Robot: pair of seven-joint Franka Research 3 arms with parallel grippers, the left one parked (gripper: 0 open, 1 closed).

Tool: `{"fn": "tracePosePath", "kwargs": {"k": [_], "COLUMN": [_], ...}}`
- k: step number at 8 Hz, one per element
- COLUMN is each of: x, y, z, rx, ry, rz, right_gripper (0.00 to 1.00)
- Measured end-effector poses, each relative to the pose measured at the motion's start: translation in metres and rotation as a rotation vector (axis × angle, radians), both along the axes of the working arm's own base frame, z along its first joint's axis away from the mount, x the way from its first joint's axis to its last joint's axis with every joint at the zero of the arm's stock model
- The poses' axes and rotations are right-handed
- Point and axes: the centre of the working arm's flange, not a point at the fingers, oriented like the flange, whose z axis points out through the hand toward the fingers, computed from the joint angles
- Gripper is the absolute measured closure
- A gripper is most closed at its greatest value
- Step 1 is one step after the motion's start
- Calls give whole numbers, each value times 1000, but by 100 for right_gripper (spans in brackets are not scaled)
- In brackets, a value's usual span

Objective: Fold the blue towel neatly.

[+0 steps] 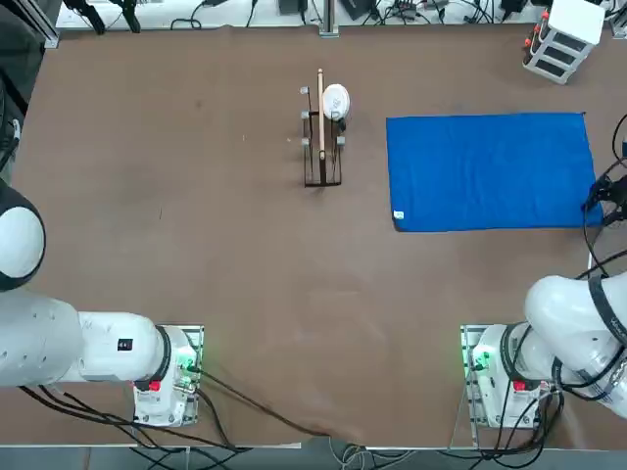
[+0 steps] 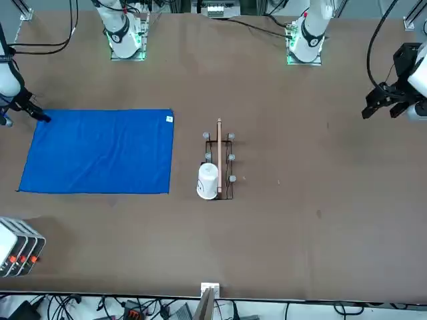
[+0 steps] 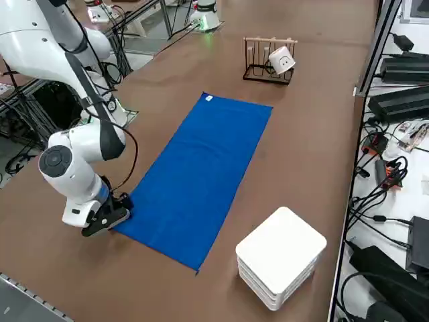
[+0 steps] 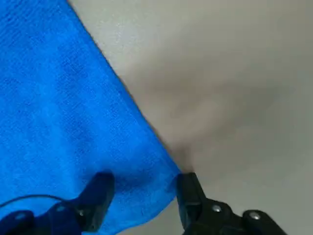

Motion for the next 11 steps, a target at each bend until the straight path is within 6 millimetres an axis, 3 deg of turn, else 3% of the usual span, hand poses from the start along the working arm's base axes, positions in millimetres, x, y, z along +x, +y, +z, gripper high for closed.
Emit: {"fn": "tracePosePath", "kwargs": {"k": [1,3,4,6,7,11], "x": [1,1,0,4,7,28], "y": [0,-2,-4,-2,-1,3], "z": [0,3,6,8,10,44], "rx": [-1,-4,-9,-1,21,62], "ry": [-1,-3,-6,-3,14,40], "rz": [1,0,-1,7,11,68], "right_gripper": [26,39,58,74,95,97]}}
